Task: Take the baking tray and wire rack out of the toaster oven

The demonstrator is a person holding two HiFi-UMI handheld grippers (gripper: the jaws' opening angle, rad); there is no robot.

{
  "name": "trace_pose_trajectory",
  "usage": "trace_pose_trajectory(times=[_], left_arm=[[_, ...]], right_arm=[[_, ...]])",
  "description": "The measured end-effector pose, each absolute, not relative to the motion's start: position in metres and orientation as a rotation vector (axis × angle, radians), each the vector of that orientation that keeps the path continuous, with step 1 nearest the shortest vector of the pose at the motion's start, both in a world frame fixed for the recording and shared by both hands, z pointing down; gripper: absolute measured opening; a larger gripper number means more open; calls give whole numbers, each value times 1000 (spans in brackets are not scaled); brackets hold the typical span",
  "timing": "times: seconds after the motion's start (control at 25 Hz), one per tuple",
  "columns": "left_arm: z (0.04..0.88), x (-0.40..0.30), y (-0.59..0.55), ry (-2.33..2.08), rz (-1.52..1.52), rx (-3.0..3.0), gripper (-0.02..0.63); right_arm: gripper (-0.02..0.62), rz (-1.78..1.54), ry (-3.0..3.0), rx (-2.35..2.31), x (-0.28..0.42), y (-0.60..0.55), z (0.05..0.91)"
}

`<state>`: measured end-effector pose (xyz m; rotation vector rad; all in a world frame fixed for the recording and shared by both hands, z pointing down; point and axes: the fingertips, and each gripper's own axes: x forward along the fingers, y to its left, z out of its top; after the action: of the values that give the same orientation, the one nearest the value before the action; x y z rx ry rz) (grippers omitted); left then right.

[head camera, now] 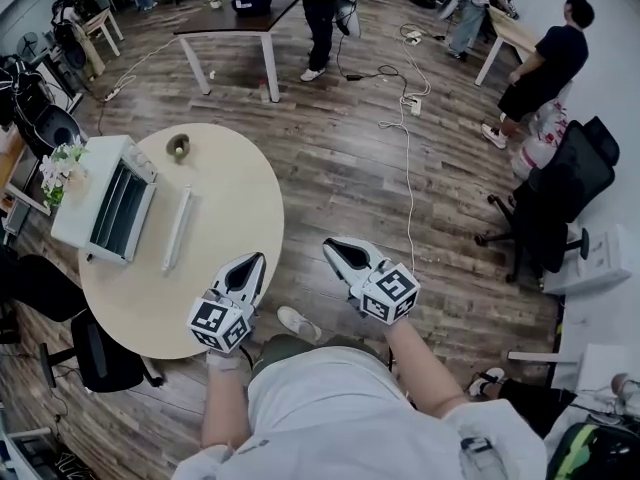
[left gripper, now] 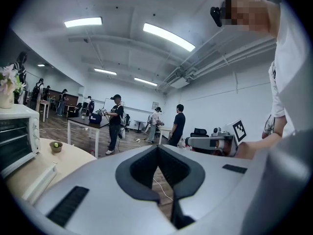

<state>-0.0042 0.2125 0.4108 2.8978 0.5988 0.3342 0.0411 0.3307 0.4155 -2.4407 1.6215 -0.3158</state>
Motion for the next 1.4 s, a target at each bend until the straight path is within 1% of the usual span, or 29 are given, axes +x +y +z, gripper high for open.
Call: trace_pose_trajectory(times=[0.28, 0.64, 0.92, 1.4], left_arm=[[417, 36, 145, 461, 318, 2880, 0], [444, 54, 51, 249, 331, 2849, 0], [464, 35, -21, 5, 313, 2809, 0], [498, -13, -94, -370, 320, 2686, 0]], right_arm=[[26, -393, 1745, -2419, 90, 263, 420], [26, -479, 1918, -2328, 133, 158, 433], [26, -550, 2103, -2219, 131, 78, 452], [26, -683, 2393, -1929, 115, -29, 486]])
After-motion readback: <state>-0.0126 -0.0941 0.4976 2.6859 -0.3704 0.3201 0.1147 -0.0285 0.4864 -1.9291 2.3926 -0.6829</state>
